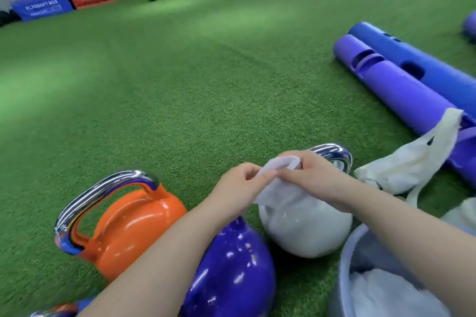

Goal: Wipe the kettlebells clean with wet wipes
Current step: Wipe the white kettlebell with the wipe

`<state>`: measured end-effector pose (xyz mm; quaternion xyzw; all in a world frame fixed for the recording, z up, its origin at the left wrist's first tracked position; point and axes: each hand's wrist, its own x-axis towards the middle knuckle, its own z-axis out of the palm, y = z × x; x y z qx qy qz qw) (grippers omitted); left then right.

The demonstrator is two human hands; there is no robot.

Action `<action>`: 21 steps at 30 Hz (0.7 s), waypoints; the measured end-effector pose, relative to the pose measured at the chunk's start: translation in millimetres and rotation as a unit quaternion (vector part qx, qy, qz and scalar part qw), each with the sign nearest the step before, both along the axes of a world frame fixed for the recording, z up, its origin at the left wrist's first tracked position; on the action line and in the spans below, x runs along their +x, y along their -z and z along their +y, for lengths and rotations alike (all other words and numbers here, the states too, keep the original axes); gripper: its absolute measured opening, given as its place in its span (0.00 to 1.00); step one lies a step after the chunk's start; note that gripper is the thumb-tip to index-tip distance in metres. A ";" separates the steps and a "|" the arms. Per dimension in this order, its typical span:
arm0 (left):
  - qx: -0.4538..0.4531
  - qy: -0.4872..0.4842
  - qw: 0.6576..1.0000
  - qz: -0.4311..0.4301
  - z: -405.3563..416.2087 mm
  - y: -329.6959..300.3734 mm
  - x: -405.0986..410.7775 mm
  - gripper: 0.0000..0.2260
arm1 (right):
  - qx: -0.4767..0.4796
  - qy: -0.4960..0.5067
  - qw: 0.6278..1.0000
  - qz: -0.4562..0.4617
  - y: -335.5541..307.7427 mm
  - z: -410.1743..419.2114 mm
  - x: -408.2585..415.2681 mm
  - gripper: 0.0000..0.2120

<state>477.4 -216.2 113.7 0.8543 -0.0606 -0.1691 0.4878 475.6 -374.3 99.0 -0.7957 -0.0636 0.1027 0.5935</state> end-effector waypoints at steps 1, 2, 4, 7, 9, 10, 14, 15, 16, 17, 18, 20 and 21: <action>-0.015 -0.002 1.000 0.009 -1.9 1.0 3.1 0.10 | 0.002 0.005 1.000 -0.007 -2.3 -3.7 2.2 0.09; -0.043 -0.018 0.999 0.023 -3.1 1.8 6.3 0.07 | 0.001 0.013 1.000 -0.015 -4.5 -7.1 4.6 0.09; -0.112 -0.062 0.990 0.050 -5.6 2.6 10.5 0.03 | -0.009 0.031 0.999 -0.036 -9.5 -13.3 9.5 0.08; -0.168 -0.107 0.979 0.046 -9.5 2.8 15.2 0.08 | -0.028 0.062 0.996 -0.064 -20.2 -19.4 20.5 0.11; -0.181 -0.132 0.974 0.035 -13.0 2.7 19.1 0.10 | -0.077 0.085 0.990 -0.082 -26.5 -22.7 29.8 0.12; -0.174 -0.142 0.974 0.024 -14.9 3.3 22.8 0.11 | -0.113 0.093 0.985 -0.091 -28.1 -24.5 34.2 0.12; -0.079 -0.184 0.978 -0.049 -18.4 7.7 41.9 0.12 | -0.187 0.117 0.971 -0.097 -26.2 -26.3 42.6 0.13; -0.038 -0.200 0.976 -0.073 -19.2 8.7 47.2 0.13 | -0.206 0.123 0.966 -0.100 -24.7 -25.5 43.7 0.13; 0.008 -0.216 0.971 -0.103 -21.1 9.5 51.5 0.14 | -0.227 0.131 0.960 -0.102 -23.6 -24.8 44.6 0.12; 0.037 -0.225 0.964 -0.139 -25.2 8.8 53.5 0.15 | -0.245 0.141 0.954 -0.103 -23.7 -23.6 45.0 0.11; 0.051 -0.217 0.959 -0.173 -31.5 8.2 53.6 0.15 | -0.258 0.150 0.949 -0.103 -24.0 -22.6 45.5 0.10; 0.054 -0.158 0.968 -0.189 -50.3 9.2 51.5 0.11 | -0.276 0.160 0.942 -0.105 -25.7 -22.4 46.4 0.05; 0.058 -0.127 0.977 -0.162 -60.5 10.8 50.8 0.10 | -0.286 0.159 0.940 -0.101 -26.1 -22.5 46.2 0.04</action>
